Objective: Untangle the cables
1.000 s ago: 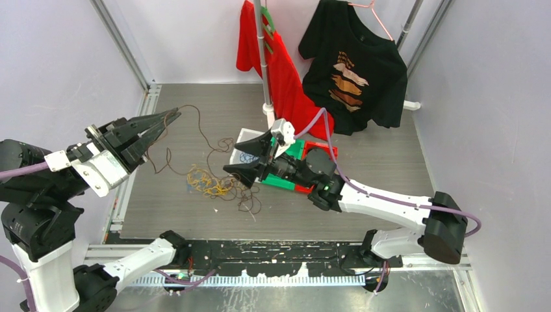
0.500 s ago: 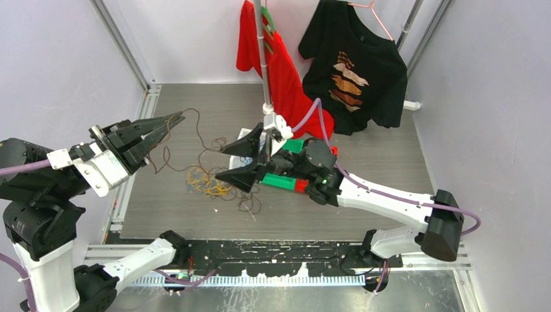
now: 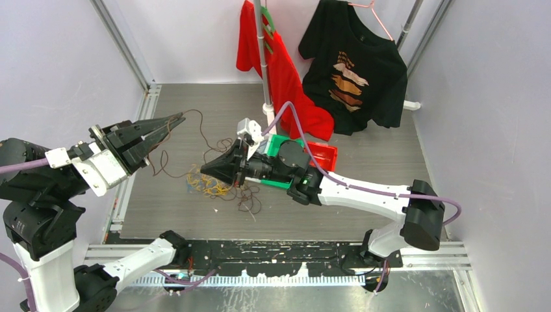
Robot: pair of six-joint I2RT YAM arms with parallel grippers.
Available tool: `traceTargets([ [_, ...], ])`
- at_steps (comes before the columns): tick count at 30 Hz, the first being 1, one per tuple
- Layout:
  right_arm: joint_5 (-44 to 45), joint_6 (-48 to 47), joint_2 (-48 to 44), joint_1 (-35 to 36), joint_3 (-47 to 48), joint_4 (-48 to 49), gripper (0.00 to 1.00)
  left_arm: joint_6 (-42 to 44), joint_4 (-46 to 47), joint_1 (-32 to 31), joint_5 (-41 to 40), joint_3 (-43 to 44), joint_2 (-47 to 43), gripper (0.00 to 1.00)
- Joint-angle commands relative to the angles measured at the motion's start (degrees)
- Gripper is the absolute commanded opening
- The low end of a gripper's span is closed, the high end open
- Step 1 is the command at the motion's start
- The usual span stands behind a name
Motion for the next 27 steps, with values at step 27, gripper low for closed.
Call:
traceTargets([
  [27, 31.91, -0.6, -11.42, 0.0, -26.18, 12.24, 0.01, 3.87, 19.97, -0.11, -11.94, 0.71, -1.22, 0.0],
])
